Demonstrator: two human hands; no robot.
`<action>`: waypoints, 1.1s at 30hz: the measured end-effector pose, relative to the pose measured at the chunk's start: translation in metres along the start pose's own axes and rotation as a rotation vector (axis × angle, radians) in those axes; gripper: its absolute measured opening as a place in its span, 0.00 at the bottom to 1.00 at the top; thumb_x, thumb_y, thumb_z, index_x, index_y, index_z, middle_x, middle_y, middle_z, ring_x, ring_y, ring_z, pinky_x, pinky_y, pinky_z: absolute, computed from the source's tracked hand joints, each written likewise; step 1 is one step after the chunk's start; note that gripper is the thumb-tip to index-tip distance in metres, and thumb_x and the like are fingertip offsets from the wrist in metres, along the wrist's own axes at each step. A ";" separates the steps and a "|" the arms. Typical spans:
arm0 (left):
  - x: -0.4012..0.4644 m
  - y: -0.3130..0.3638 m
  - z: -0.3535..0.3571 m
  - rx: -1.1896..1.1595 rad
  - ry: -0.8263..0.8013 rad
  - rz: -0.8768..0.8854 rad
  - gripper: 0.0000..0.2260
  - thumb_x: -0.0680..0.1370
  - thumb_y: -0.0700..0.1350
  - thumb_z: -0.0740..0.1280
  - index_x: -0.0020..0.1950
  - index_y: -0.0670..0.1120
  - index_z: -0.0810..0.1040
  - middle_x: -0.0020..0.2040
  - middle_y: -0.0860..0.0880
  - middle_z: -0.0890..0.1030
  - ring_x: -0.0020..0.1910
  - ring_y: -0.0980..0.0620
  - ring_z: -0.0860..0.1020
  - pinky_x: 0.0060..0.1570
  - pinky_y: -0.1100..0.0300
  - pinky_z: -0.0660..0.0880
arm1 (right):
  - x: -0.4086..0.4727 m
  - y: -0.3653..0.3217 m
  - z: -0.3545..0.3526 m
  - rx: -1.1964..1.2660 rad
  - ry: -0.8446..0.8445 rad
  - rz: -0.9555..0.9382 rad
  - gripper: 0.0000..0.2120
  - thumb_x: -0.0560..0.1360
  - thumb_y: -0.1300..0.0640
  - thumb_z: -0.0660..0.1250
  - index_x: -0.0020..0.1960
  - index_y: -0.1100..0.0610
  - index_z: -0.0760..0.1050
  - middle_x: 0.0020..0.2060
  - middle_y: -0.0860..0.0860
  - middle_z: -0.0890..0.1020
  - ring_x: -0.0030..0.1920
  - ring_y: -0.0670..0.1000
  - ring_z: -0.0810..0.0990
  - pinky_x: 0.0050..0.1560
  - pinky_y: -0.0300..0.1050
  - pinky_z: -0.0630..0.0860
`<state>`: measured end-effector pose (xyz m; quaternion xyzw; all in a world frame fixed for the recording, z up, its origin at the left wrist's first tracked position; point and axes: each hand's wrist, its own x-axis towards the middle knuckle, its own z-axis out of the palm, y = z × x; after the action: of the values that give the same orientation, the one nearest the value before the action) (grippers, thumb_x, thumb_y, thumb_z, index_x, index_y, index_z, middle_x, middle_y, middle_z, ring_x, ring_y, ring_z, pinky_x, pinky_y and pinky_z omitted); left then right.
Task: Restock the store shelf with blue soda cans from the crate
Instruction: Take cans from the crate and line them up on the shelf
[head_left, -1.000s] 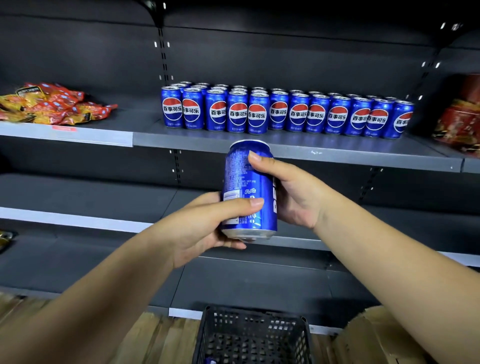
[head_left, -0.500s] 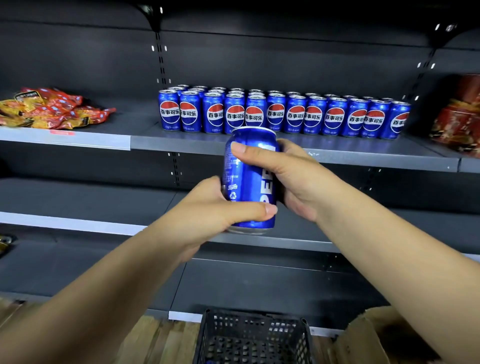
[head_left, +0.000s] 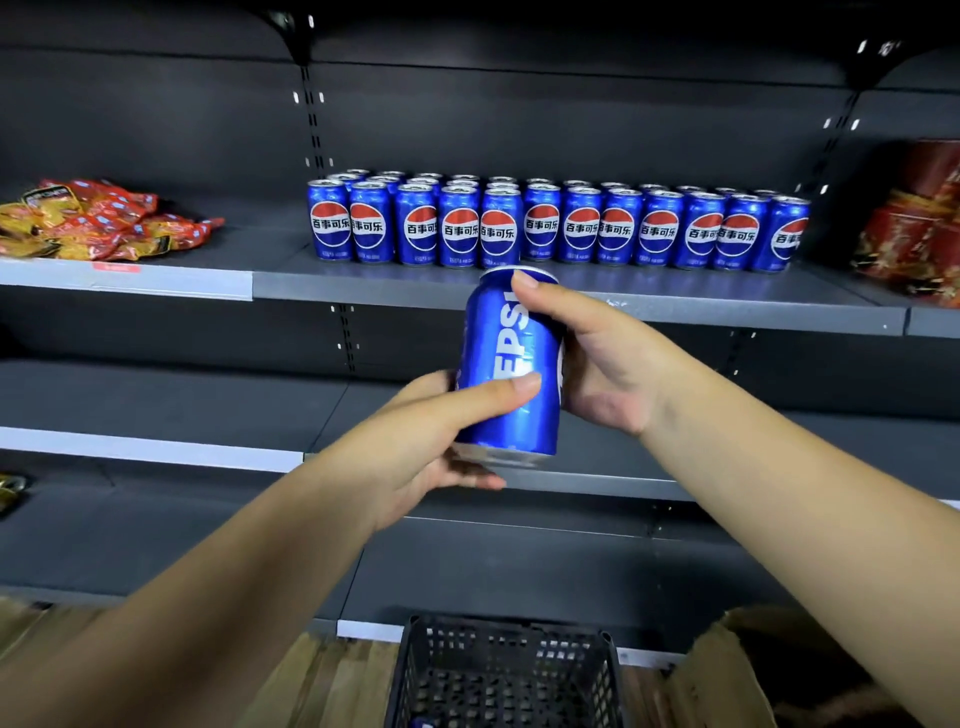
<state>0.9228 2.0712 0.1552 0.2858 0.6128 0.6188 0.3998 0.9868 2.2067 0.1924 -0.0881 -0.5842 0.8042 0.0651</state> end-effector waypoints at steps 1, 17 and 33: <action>0.002 -0.001 0.002 0.011 0.052 -0.002 0.26 0.61 0.54 0.72 0.57 0.48 0.77 0.45 0.50 0.85 0.41 0.52 0.83 0.40 0.54 0.78 | 0.001 0.000 -0.001 0.008 0.028 0.006 0.14 0.63 0.50 0.67 0.43 0.57 0.77 0.36 0.52 0.83 0.36 0.49 0.82 0.42 0.45 0.81; 0.028 -0.019 0.031 -0.194 0.007 0.032 0.33 0.52 0.45 0.75 0.56 0.42 0.77 0.44 0.45 0.84 0.41 0.49 0.83 0.41 0.53 0.81 | -0.007 -0.006 -0.032 0.025 0.045 0.053 0.08 0.74 0.54 0.66 0.42 0.58 0.77 0.33 0.51 0.83 0.33 0.48 0.81 0.43 0.44 0.80; 0.050 -0.040 0.060 0.168 0.248 0.293 0.12 0.65 0.39 0.76 0.43 0.51 0.79 0.40 0.52 0.83 0.40 0.56 0.80 0.40 0.63 0.76 | 0.001 0.009 -0.047 -0.158 0.335 -0.012 0.31 0.64 0.58 0.77 0.63 0.62 0.69 0.48 0.58 0.83 0.41 0.54 0.83 0.36 0.46 0.80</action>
<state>0.9536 2.1421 0.1142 0.3258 0.6586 0.6475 0.2022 0.9957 2.2475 0.1694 -0.2223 -0.6270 0.7295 0.1592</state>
